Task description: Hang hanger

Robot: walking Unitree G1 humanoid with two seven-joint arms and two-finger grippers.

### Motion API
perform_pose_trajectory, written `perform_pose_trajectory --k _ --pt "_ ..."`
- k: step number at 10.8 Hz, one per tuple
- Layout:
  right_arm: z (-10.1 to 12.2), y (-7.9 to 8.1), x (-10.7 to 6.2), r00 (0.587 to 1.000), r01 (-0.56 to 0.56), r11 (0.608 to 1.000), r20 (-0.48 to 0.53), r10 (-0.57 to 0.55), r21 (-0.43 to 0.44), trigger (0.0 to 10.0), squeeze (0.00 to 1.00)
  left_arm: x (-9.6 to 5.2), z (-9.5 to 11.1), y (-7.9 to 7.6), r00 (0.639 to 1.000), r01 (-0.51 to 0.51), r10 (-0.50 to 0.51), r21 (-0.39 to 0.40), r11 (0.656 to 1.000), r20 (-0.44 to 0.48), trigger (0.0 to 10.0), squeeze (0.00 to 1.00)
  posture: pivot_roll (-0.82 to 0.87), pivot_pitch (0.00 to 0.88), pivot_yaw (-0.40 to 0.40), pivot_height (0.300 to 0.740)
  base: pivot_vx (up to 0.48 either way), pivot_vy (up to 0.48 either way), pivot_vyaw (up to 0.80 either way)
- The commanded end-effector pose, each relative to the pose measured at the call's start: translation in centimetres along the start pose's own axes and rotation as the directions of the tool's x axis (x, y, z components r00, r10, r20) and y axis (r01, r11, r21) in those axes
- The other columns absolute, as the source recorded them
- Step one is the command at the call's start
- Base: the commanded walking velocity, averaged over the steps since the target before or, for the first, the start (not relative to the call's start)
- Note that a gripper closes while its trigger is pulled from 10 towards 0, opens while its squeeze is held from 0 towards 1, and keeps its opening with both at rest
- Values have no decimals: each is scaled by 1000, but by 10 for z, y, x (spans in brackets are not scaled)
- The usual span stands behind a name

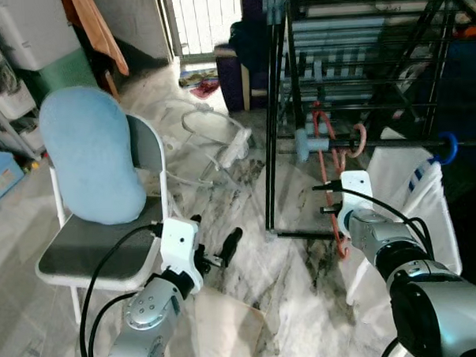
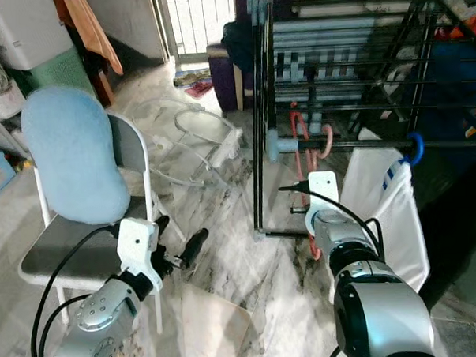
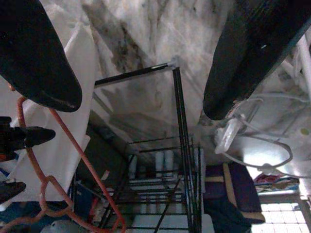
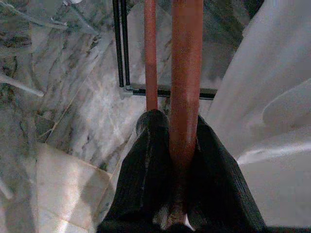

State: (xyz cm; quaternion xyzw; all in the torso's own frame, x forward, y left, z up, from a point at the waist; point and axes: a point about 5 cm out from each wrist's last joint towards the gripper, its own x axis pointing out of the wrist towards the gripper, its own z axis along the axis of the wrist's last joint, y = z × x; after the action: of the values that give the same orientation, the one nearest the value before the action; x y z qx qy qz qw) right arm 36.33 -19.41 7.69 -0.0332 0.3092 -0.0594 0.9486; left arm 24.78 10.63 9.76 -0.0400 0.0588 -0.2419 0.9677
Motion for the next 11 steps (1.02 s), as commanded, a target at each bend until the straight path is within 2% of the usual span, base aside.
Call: perform_pose_trajectory --k 1,5,9,11 --pt "6 3 -1 1000 -3 1000 1 3 14 10000 0 -1 4 1 1000 2 -2 8 1000 18 10000 0 17 0 50 740 281 0 0" --pt "1 7 0 1000 -13 1000 -20 14 24 10000 0 0 4 1 1000 7 -7 12 1000 14 10000 0 17 0 50 740 296 0 0" --pt "-4 11 0 999 -13 999 -30 14 38 10000 0 1 4 4 1000 -7 7 12 1000 11 10000 0 18 0 50 740 0 0 0" --pt "3 4 0 1000 8 998 -9 -7 64 10000 0 2 4 4 1000 -9 9 11 1000 7 10000 0 15 0 48 740 0 0 0"
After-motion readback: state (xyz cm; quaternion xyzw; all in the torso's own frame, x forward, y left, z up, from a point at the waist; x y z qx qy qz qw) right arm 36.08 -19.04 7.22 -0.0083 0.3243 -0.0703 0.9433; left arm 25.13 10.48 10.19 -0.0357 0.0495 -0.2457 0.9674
